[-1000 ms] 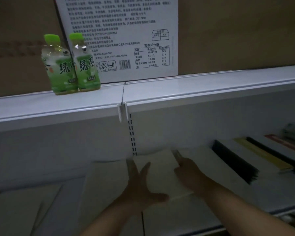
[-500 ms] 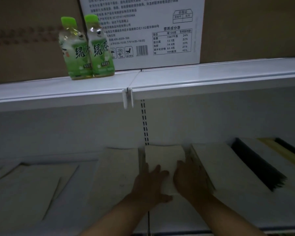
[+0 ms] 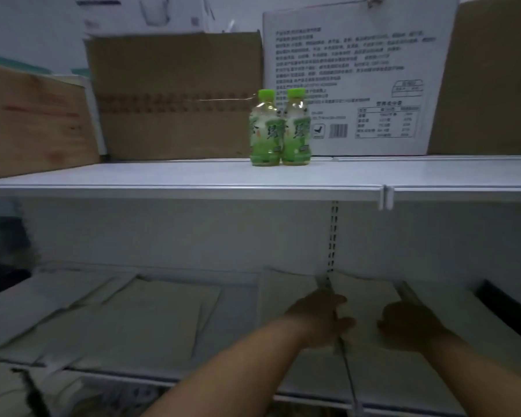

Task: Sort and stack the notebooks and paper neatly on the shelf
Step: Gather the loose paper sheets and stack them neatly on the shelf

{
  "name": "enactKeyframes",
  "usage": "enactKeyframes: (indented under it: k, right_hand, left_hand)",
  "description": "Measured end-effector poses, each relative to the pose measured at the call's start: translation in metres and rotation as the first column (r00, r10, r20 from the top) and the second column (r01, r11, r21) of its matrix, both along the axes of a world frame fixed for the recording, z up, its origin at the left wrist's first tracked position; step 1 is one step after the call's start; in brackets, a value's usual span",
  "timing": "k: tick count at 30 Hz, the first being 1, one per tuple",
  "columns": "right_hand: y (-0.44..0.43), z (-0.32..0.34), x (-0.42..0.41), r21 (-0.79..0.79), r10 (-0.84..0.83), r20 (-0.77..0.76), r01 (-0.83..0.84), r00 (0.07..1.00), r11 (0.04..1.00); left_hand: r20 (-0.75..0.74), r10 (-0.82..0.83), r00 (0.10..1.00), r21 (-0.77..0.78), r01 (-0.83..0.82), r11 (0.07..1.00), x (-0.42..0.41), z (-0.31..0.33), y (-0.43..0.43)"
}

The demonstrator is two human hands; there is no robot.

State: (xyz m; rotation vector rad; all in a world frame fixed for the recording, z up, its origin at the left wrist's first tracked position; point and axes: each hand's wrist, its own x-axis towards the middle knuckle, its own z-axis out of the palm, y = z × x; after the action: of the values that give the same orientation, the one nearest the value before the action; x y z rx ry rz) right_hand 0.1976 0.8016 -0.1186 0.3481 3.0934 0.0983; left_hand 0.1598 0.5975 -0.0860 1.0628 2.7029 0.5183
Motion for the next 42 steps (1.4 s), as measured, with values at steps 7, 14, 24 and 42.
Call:
enactKeyframes:
  k: [7, 14, 24, 42]
  right_hand:
    - [-0.192, 0.04, -0.03, -0.064, 0.251, -0.02, -0.252, 0.968, 0.966]
    - [-0.319, -0.009, -0.042, -0.109, 0.418, 0.186, -0.405, 0.889, 0.908]
    - [-0.348, -0.044, -0.102, -0.171, 0.365, 0.035, -0.354, 0.93, 0.919]
    - [-0.295, -0.065, -0.226, -0.254, 0.214, -0.137, -0.243, 0.967, 0.936]
  left_hand:
    - [-0.147, 0.375, 0.915, -0.157, -0.396, 0.905, -0.032, 0.006, -0.249]
    - [-0.074, 0.521, 0.85, -0.029, -0.524, 0.851, -0.008, -0.026, -0.379]
    - [0.018, 0.586, 0.81, 0.073, -0.586, 0.807, -0.047, -0.052, -0.397]
    - [-0.094, 0.458, 0.884, -0.366, -0.459, 0.81, -0.152, -0.036, -0.377]
